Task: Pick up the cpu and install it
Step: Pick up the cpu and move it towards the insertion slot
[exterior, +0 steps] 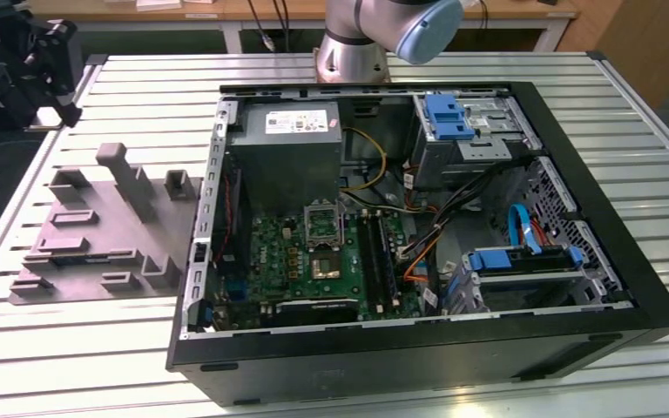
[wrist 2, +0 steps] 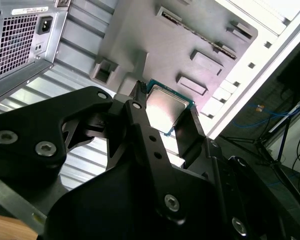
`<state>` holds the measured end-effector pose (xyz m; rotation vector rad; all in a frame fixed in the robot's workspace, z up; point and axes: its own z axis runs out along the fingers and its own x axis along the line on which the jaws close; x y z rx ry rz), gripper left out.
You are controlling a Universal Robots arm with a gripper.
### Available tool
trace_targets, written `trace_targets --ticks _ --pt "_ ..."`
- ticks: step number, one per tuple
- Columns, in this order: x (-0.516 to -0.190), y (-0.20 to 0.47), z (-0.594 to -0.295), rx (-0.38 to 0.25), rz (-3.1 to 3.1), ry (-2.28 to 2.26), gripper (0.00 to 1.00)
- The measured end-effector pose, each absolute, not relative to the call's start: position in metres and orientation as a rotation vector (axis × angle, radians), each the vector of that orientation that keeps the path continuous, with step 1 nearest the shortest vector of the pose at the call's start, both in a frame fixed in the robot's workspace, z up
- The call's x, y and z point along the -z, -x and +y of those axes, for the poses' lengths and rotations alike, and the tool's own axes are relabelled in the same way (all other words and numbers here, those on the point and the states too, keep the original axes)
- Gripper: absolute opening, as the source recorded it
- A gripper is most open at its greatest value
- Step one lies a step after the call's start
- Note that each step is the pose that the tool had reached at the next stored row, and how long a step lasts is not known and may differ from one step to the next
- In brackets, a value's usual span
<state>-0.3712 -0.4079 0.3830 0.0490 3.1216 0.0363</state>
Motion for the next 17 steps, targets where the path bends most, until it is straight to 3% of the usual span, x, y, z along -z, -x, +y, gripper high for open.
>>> trace_targets --ticks 17 --pt "-0.383 0.3674 -0.4079 -0.036 3.122 -0.049 0.47"
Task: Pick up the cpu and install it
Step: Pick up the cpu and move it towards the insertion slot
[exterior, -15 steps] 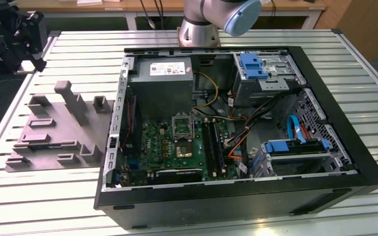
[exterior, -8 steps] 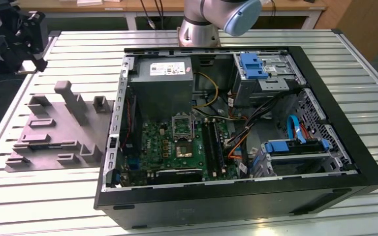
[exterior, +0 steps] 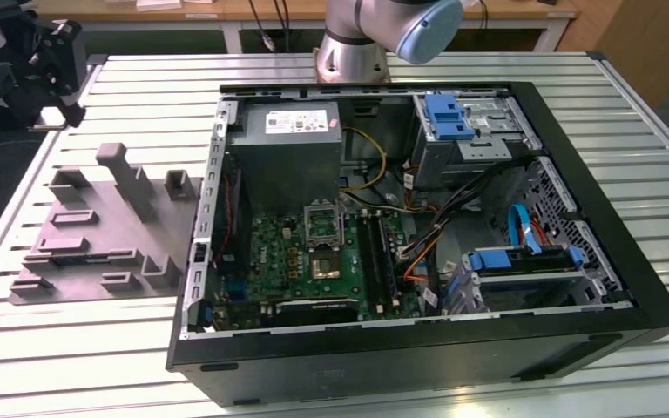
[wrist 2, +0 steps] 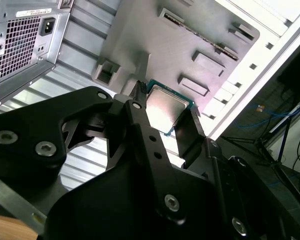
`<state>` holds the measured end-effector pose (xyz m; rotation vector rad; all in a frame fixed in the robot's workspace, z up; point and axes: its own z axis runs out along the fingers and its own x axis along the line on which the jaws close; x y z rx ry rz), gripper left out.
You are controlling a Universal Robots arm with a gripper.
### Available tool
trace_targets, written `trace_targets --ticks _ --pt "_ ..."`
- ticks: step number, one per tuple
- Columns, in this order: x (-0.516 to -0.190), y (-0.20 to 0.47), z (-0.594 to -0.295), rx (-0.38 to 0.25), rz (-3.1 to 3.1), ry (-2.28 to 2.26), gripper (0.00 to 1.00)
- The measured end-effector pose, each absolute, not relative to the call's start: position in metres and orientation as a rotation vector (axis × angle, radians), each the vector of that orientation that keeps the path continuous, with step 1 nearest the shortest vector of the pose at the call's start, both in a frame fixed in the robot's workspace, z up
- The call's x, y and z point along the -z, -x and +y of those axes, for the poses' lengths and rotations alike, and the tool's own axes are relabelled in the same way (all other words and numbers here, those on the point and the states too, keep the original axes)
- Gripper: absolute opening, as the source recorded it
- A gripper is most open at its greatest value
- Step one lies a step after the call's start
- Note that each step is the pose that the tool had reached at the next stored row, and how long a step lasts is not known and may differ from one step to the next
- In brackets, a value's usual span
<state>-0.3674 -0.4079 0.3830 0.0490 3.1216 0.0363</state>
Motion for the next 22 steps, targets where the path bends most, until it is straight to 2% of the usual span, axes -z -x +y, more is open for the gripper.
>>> trace_targets --ticks 22 --pt "-0.383 0.34 -0.408 -0.036 3.122 -0.049 0.47"
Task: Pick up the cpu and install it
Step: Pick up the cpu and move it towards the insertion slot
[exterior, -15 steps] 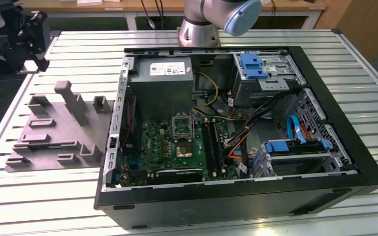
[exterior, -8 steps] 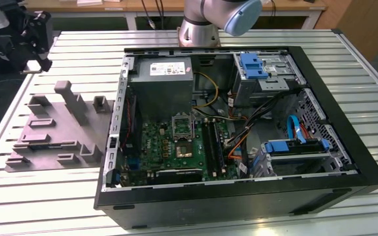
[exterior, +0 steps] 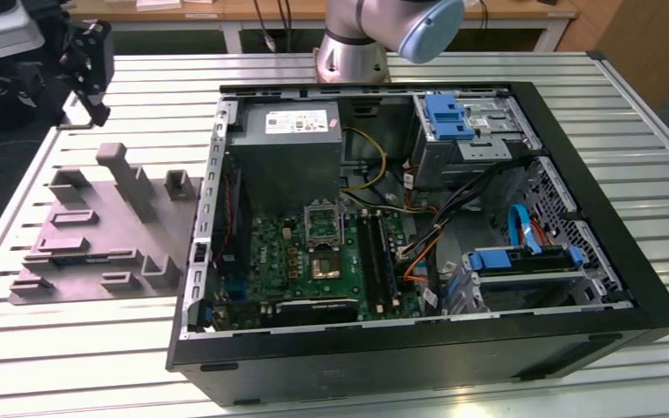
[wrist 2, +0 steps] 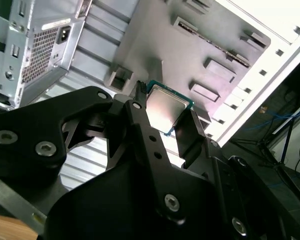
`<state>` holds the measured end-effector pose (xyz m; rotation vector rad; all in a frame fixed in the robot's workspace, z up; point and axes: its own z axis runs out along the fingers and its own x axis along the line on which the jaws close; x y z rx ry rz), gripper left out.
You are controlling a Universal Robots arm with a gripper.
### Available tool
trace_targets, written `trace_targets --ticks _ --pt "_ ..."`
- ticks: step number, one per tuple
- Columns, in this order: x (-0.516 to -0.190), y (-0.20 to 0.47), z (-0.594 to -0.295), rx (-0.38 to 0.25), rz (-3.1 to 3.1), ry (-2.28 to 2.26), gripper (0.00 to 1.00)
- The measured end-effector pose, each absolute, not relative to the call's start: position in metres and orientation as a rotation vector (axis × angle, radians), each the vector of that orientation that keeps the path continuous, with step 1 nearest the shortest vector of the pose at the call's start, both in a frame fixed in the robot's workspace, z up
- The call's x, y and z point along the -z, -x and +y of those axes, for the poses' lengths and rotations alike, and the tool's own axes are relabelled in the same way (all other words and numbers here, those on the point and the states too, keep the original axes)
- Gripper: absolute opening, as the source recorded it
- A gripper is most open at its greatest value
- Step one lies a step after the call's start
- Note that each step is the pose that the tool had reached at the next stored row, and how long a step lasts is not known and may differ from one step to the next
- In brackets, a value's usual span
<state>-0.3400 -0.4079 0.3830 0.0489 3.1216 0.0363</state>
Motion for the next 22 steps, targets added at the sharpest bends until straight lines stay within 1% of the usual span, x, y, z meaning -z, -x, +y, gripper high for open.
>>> trace_targets --ticks 22 --pt "-0.383 0.241 -0.408 -0.036 3.122 -0.049 0.47"
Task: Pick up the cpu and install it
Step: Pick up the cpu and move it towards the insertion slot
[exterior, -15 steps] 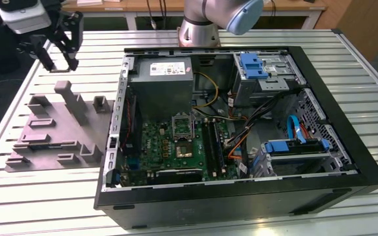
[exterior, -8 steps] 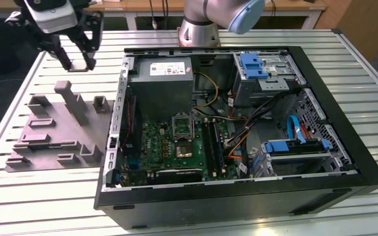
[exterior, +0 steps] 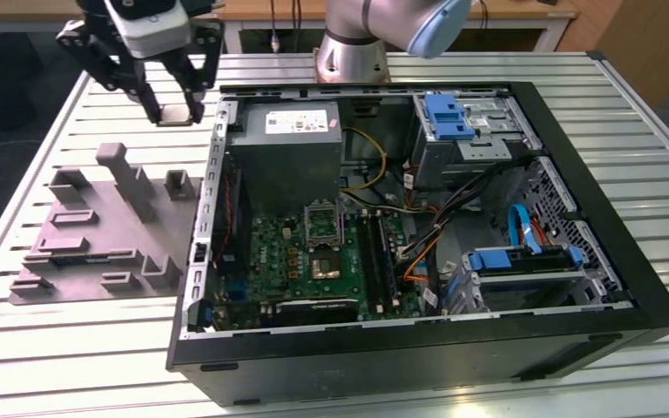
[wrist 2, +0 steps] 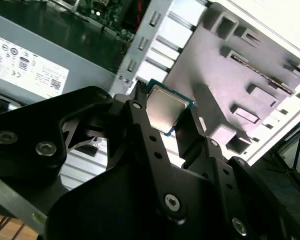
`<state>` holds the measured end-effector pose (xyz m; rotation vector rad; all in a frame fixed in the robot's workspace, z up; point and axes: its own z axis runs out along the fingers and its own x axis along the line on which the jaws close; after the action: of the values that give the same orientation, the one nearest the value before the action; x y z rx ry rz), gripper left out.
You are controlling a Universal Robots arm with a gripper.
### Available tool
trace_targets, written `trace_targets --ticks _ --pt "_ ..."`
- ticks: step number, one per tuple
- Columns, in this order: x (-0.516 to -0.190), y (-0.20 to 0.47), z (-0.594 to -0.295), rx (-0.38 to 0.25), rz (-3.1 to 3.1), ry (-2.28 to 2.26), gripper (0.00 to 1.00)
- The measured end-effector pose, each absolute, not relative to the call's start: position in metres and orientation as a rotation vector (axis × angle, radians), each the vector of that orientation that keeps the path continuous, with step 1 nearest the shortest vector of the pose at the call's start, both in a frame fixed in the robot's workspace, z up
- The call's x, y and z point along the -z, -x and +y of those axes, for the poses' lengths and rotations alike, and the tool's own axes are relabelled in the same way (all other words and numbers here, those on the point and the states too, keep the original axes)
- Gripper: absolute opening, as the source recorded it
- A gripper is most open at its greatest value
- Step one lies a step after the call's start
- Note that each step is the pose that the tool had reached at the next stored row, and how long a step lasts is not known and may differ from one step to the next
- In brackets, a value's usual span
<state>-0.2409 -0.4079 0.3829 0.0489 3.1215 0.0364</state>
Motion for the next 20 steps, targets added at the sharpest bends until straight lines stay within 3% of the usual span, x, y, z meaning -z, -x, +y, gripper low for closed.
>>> trace_targets --ticks 20 --pt "-0.383 0.155 -0.408 -0.036 3.122 -0.049 0.47"
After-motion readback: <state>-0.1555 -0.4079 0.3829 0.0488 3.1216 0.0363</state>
